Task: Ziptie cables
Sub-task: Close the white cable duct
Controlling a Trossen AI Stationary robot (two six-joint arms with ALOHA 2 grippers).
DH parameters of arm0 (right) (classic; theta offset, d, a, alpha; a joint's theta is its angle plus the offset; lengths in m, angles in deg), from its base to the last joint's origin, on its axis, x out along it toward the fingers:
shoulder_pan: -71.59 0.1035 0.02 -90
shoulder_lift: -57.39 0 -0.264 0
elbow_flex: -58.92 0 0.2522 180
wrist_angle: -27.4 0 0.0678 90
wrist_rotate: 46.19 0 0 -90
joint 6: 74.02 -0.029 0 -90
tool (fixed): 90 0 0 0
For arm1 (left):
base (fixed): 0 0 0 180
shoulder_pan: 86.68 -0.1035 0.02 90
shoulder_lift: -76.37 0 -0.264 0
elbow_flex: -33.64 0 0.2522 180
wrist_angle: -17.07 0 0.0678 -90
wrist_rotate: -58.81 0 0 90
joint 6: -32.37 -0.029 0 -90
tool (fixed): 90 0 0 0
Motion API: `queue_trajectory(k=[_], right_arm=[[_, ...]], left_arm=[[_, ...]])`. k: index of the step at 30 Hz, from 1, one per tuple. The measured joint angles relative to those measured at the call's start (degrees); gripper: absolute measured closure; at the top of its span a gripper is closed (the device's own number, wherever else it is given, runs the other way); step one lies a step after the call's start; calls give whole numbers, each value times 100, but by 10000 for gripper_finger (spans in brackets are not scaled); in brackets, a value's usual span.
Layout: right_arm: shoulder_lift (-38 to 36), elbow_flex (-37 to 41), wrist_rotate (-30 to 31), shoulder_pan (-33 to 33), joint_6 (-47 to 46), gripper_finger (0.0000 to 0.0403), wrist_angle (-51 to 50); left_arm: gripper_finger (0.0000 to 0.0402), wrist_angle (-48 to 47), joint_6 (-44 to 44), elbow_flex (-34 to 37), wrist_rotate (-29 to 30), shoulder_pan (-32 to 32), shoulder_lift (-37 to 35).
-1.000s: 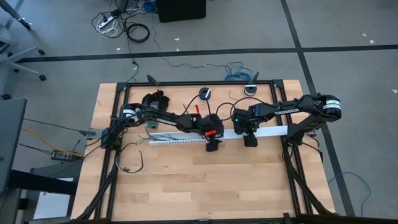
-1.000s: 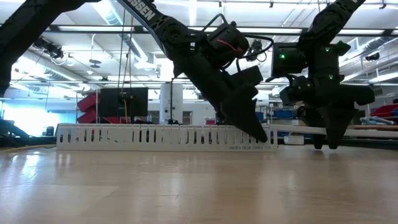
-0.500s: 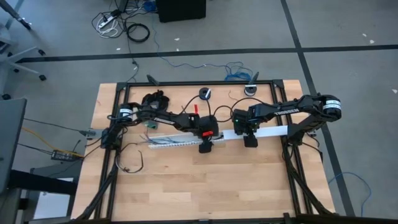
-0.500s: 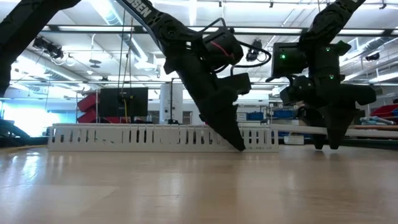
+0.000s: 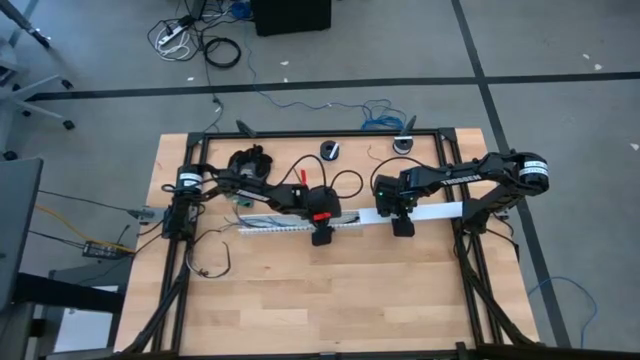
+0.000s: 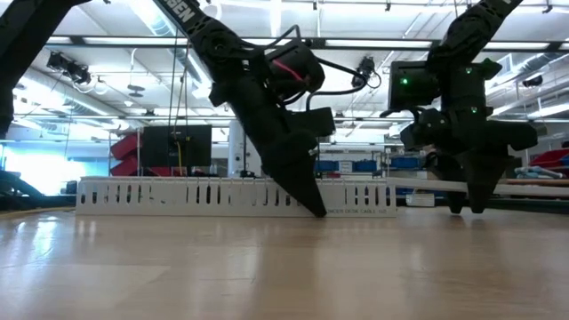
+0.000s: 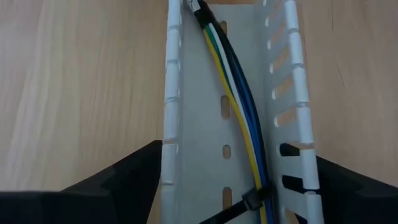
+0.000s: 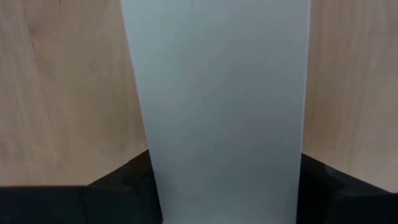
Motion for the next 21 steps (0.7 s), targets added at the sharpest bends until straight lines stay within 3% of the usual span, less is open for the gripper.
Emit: queue_trajectory(k=[21], right_arm=[[2, -94, 35, 0, -10, 168, 2]], left_arm=[[148, 147, 24, -172, 82, -7, 22]])
